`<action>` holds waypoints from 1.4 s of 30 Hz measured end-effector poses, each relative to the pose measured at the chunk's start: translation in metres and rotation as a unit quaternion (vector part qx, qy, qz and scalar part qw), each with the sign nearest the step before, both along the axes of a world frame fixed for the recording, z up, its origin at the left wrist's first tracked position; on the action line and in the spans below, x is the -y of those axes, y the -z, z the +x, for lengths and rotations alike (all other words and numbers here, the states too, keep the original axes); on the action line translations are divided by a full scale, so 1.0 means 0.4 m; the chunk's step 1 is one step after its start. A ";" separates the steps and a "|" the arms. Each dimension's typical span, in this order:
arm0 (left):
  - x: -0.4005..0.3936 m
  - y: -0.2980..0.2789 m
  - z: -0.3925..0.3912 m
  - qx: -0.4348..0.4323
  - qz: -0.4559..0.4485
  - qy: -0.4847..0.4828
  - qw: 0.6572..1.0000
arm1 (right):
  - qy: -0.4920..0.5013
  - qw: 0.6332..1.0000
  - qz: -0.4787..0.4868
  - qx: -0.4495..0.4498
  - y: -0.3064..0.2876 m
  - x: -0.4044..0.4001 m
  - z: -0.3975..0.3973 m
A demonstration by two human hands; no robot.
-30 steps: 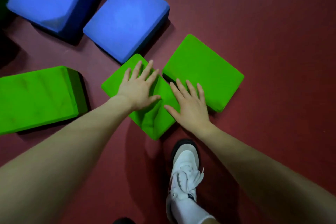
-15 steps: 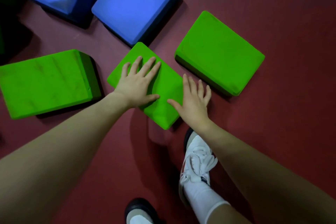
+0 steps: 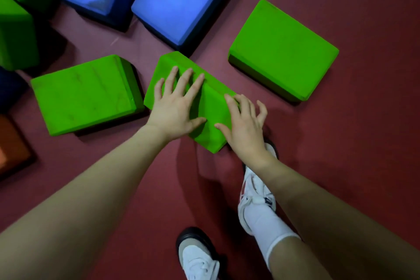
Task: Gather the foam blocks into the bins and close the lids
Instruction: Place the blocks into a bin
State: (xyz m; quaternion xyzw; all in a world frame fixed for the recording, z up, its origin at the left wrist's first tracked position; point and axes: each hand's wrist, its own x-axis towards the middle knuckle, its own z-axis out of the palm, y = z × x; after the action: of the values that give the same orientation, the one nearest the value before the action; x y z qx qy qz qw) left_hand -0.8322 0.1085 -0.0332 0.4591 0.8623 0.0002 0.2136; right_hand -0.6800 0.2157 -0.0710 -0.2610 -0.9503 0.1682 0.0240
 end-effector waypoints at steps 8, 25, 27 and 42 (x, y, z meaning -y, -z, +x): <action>0.122 -0.040 0.040 -0.028 0.065 -0.007 0.997 | 0.013 0.987 -0.125 0.105 -0.075 0.053 0.029; 0.006 -0.244 -0.075 -0.023 0.088 0.194 0.977 | -0.165 0.982 -0.084 -0.021 -0.289 -0.150 0.005; -0.010 -0.244 -0.053 -0.032 0.095 0.149 0.984 | -0.136 0.985 -0.101 -0.018 -0.294 -0.174 0.001; -0.158 -0.108 0.077 -0.045 -0.041 -0.353 0.934 | -0.022 0.973 -0.060 0.223 -0.045 -0.405 -0.077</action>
State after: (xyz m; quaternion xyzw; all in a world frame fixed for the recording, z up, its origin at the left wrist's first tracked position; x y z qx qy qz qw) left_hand -0.8013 0.1715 0.0100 0.1154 0.9768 0.0200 0.1791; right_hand -0.7107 0.3776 -0.0531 -0.2722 -0.9254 0.1626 -0.2074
